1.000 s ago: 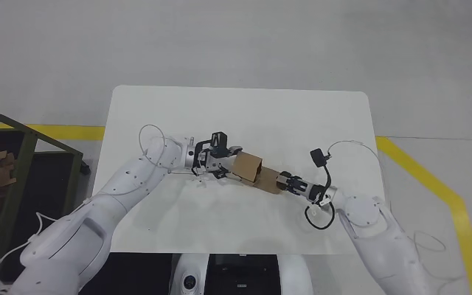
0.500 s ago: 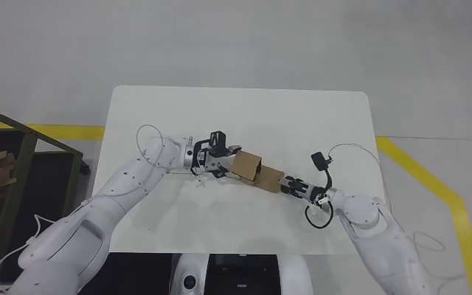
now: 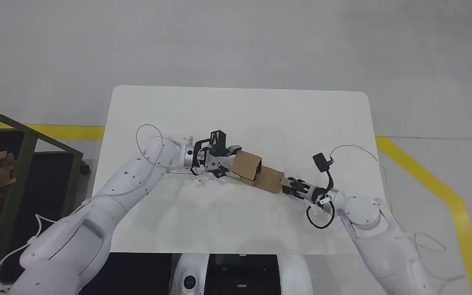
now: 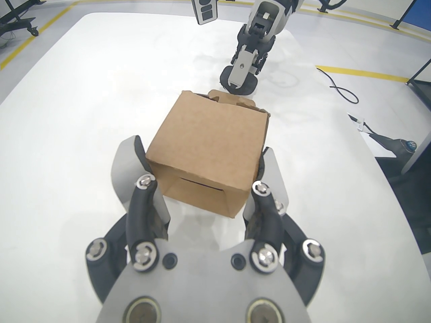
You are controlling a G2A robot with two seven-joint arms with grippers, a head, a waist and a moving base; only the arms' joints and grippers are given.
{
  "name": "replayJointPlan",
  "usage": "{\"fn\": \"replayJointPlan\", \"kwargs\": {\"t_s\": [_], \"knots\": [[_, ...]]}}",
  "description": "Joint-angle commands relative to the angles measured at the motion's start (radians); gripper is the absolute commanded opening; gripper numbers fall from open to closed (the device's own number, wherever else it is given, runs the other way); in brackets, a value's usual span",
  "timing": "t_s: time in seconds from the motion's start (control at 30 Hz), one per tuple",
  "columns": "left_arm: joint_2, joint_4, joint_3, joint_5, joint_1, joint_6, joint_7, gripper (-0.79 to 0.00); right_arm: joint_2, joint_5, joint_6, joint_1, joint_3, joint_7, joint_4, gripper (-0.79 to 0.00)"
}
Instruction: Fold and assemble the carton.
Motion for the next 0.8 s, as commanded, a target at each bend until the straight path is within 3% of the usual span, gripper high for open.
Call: {"fn": "replayJointPlan", "kwargs": {"t_s": [0.0, 0.5, 0.77], "knots": [[-0.001, 0.005, 0.002, -0.001, -0.001, 0.0, 0.001, -0.286, -0.003, 0.006, -0.001, 0.014, -0.014, 0.004, 0.018, -0.628], [-0.011, 0.013, 0.013, -0.001, -0.013, 0.0, 0.0, -0.286, -0.02, 0.095, -0.093, 0.081, -0.083, 0.056, 0.1, -0.606], [-0.012, 0.011, 0.014, 0.004, -0.014, 0.0, 0.0, -0.274, -0.018, 0.093, -0.113, 0.078, -0.079, 0.037, 0.063, -0.6]]}}
